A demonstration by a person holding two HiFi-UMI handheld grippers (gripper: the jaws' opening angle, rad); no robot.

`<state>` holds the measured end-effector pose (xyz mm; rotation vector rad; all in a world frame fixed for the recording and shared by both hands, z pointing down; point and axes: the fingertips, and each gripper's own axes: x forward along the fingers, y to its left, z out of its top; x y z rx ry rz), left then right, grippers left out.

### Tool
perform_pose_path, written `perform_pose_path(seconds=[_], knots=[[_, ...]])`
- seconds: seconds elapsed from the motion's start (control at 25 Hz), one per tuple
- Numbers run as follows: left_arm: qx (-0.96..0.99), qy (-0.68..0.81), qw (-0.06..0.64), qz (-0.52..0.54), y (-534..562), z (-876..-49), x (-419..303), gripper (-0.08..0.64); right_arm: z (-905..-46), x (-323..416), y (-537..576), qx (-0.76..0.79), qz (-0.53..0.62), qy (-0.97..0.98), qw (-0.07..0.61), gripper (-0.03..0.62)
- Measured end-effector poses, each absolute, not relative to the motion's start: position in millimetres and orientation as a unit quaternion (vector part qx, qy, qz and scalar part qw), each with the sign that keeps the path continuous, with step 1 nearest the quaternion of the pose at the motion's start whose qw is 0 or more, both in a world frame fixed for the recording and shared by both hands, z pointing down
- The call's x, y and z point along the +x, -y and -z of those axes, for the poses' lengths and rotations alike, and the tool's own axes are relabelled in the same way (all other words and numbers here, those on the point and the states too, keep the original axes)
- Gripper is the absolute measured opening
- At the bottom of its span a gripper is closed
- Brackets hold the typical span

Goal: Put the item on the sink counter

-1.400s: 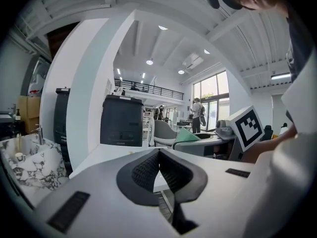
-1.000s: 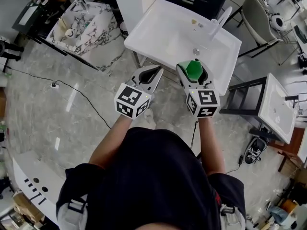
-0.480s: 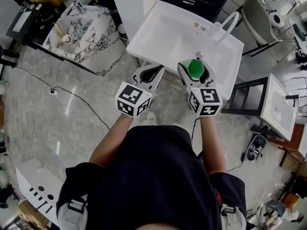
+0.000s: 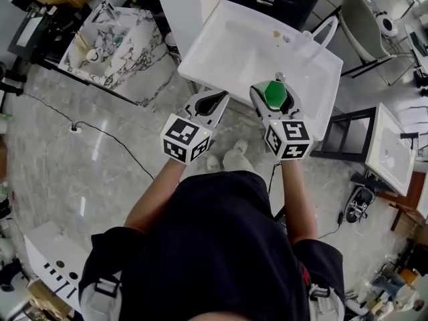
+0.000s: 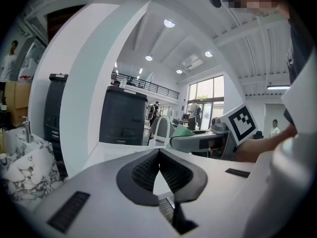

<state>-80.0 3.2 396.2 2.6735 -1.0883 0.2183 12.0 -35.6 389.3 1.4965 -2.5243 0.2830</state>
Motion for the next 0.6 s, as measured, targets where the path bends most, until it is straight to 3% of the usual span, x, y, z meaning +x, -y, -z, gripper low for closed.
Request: perform_pose_path(seconds=[0.6], knots=[[0.912, 0.381, 0.128, -0.082, 44.8, -402.2, -62.8, 0.012, -394.0, 31.3, 84.7, 0.502, -0.107, 0.854, 0.087, 0.331]])
